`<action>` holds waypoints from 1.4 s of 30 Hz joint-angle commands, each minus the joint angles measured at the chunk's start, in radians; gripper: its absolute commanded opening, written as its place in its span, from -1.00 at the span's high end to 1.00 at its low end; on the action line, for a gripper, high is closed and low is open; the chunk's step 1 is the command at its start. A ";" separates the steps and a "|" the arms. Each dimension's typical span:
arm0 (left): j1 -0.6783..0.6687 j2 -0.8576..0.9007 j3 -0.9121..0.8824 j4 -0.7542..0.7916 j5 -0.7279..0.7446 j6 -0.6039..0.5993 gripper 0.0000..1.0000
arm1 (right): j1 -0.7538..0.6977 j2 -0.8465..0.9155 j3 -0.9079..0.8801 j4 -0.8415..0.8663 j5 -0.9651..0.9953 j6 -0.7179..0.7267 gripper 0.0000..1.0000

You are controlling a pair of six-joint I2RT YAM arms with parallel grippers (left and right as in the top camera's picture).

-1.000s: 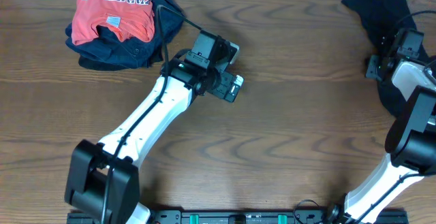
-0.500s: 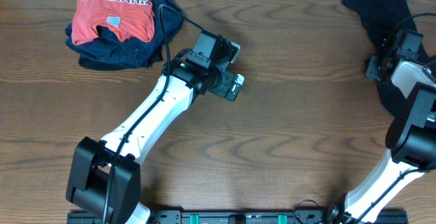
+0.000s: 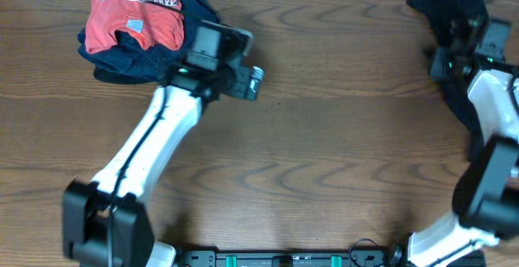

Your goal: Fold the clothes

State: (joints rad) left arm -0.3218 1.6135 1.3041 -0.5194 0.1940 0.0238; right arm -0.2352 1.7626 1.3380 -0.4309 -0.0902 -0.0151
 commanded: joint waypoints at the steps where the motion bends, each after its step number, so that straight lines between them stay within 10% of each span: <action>1: 0.024 -0.075 0.016 -0.002 -0.009 -0.010 -0.88 | 0.118 -0.132 0.006 -0.031 -0.079 0.019 0.98; 25: 0.153 -0.243 0.016 -0.100 -0.027 -0.010 -0.88 | 0.683 -0.625 0.182 -0.452 -0.066 -0.024 0.98; 33: 0.152 -0.270 0.016 -0.126 -0.023 -0.010 -0.88 | 0.464 -0.672 0.190 -0.493 0.180 -0.018 0.98; 42: 0.151 -0.267 0.014 -0.135 -0.015 -0.010 -0.88 | 0.011 -0.493 0.190 -0.445 -0.045 -0.196 0.98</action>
State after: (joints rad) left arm -0.1738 1.3483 1.3041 -0.6521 0.1764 0.0223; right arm -0.1165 1.2095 1.5127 -0.8860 -0.0246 -0.1215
